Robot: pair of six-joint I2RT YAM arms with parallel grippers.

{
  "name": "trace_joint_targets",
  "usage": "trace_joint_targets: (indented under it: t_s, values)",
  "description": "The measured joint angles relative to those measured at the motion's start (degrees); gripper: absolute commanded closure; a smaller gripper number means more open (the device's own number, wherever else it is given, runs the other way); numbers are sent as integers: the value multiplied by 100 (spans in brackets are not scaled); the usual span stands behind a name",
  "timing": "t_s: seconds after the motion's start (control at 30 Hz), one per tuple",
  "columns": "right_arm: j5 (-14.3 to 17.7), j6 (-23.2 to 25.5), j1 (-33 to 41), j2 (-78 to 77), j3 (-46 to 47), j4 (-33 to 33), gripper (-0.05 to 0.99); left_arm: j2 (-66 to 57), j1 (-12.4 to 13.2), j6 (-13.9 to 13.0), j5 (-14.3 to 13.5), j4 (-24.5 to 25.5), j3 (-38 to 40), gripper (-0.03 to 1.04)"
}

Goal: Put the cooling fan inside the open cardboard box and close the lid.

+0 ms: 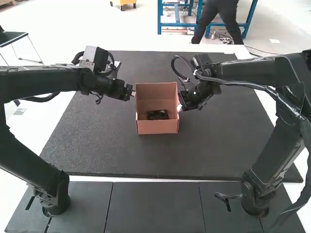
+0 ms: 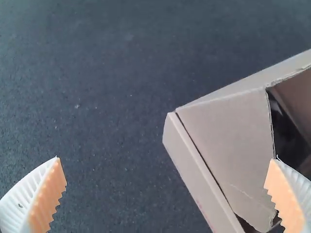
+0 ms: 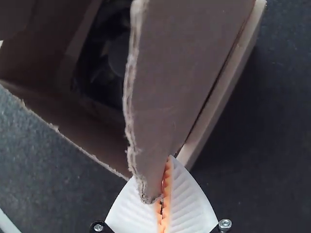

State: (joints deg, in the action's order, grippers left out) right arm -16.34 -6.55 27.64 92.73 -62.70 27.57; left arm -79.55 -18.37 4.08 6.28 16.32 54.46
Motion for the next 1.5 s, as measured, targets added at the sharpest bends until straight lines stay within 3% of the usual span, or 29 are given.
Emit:
trace_joint_targets:
  t_s: [0.23,0.27,0.33,0.37,0.47,0.63,0.93,1.23,1.5]
  values:
    - [0,-44,0,0,11,0,89,42,76,0,-2,26,0,5]
    - [2,-50,0,0,15,-4,81,59,87,0,-4,39,0,4]
    - [2,-57,2,0,20,2,49,79,127,0,-17,50,0,5]
    - [7,-59,4,0,20,4,39,87,153,-2,-31,52,0,4]
    - [26,-70,17,0,15,22,22,87,238,-2,-101,22,0,4]
    - [31,-81,26,0,-101,195,21,87,376,0,-280,-295,0,5]
    - [24,-236,26,-240,-422,761,17,76,378,4,-483,-730,9,4]
    - [48,-254,26,-1700,-326,420,17,-313,378,31,-568,-1010,289,4]
    - [133,-256,26,-2052,-109,667,18,-691,348,111,-612,-1130,645,4]
